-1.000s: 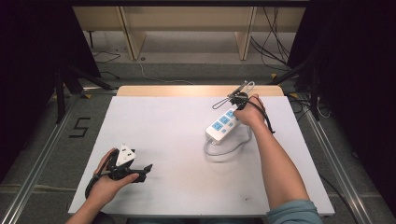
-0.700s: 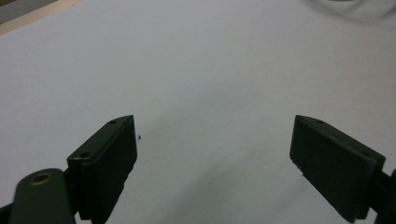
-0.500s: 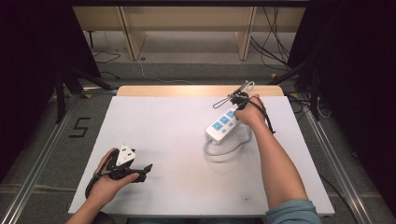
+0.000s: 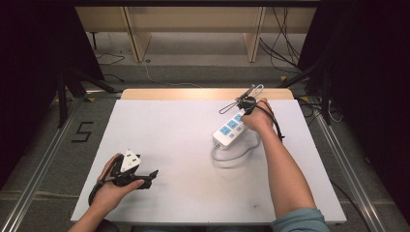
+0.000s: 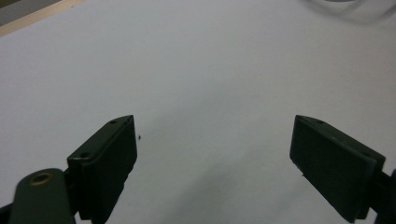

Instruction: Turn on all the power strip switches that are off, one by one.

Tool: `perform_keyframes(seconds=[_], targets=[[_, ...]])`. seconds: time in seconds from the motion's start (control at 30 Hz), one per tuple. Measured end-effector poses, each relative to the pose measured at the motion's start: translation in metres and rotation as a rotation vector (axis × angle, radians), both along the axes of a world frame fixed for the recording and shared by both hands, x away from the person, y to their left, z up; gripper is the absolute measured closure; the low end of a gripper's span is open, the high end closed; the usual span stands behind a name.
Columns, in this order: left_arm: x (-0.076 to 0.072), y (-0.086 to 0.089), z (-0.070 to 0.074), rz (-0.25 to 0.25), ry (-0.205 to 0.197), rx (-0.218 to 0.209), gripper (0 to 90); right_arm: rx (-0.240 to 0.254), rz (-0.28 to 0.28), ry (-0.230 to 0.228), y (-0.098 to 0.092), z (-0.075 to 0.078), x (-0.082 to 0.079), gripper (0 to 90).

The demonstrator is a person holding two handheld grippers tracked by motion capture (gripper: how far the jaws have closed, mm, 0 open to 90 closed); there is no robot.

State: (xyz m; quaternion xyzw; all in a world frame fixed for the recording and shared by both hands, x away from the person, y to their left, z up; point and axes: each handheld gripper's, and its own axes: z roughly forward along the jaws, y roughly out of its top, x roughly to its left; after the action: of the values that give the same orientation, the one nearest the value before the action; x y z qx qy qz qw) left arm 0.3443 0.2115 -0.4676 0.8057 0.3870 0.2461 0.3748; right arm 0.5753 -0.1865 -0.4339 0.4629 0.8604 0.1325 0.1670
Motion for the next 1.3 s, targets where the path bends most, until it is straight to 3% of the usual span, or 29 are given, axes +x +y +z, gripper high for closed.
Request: perform_keyframes(seconds=[0.4,0.57,0.73,1.03,1.3], targets=[[0.001,0.001,0.0,0.0,0.004,0.007,14.6,0.017,0.008,-0.018,-0.003,-0.001,-0.001,90.0],[0.002,0.001,-0.001,0.002,0.004,0.003,14.6,0.062,0.0,-0.031,-0.005,-0.001,-0.003,90.0],[0.002,0.001,0.0,0.002,0.005,0.005,14.6,0.097,0.0,-0.075,-0.007,0.007,-0.006,90.0],[0.001,0.0,-0.001,0.003,0.002,0.003,14.6,0.118,0.008,-0.086,-0.016,0.018,-0.015,90.0],[0.001,0.0,-0.001,0.002,0.002,0.006,14.6,0.134,0.013,-0.093,-0.02,0.018,-0.023,90.0]])
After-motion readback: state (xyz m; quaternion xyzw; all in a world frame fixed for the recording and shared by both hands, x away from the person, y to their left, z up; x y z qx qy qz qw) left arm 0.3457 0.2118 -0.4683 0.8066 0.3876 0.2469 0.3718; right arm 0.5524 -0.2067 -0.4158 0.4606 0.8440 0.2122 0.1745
